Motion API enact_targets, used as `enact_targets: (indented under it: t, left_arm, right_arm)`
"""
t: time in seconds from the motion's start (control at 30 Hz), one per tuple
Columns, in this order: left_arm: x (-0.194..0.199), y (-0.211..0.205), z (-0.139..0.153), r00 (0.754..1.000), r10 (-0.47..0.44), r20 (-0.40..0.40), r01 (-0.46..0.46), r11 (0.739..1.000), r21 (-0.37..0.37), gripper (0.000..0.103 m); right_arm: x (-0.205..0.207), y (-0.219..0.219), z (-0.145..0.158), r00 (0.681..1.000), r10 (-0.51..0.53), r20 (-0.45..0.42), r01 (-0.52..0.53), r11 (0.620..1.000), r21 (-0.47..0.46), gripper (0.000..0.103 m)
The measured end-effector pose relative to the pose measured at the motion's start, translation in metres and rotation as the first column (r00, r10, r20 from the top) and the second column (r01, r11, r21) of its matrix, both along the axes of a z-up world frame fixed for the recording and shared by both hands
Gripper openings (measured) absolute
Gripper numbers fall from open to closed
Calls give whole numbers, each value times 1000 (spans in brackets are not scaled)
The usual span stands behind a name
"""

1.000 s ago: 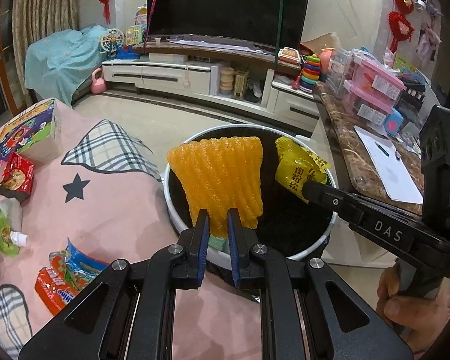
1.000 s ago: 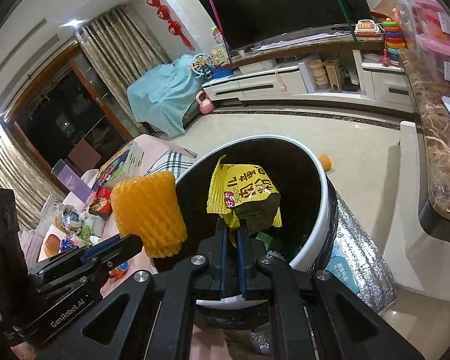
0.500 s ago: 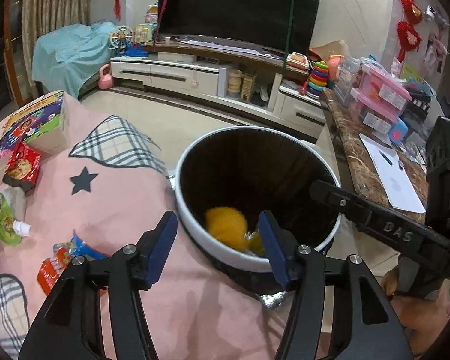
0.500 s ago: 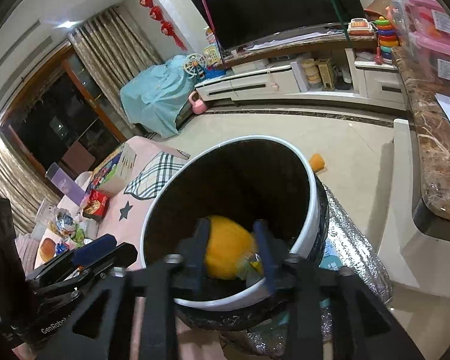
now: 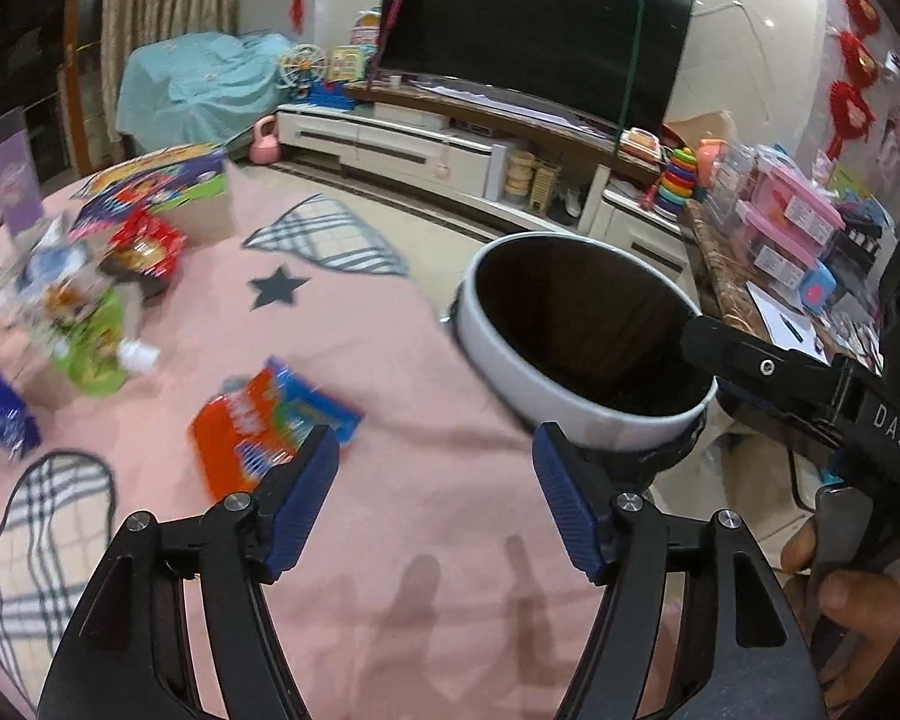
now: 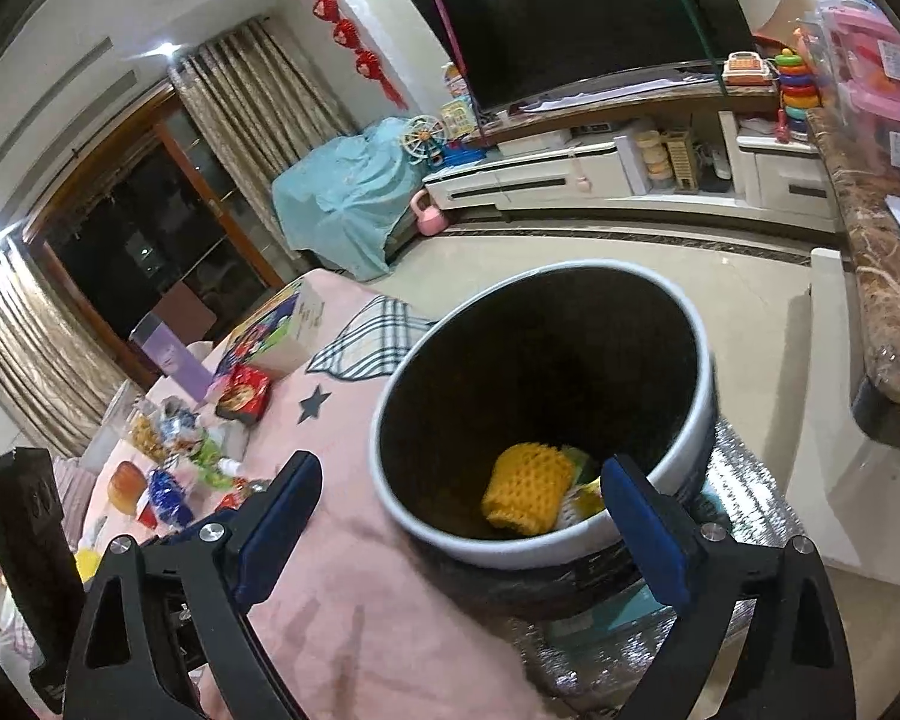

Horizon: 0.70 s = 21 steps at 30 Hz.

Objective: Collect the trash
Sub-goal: 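Open both tools to drop the foam net and chip bag into the bin, then grasp the blue plastic bag with the left tool while the right tool grasps the orange wrapper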

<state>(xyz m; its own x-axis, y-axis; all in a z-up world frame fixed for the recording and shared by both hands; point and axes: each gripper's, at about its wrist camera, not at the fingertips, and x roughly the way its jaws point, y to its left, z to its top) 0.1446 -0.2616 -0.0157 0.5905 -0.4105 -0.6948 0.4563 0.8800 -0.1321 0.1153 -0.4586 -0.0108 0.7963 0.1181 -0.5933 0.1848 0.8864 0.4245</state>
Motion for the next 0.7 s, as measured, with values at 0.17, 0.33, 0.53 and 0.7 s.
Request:
enact_targets:
  t: [0.17, 0.33, 0.53, 0.7]
  left_arm:
    - [-7, 31, -4, 999, 53, -12, -53, 998, -17, 69]
    - [-15, 63, -7, 994, 111, -18, -112, 993, -35, 69]
    - [-21, 97, -18, 984, 175, -40, -177, 983, -38, 69]
    - [-23, 129, -27, 969, 240, -66, -243, 969, -43, 70]
  right_arm:
    - [-3, 21, -2, 1000, 26, -1, -26, 1000, 7, 96]
    - [-5, 48, -1, 998, 55, 0, -55, 998, -26, 96]
    - [-3, 79, -9, 995, 100, -20, -100, 994, -45, 97]
    - [-2, 104, -19, 990, 137, -39, -139, 990, -37, 97]
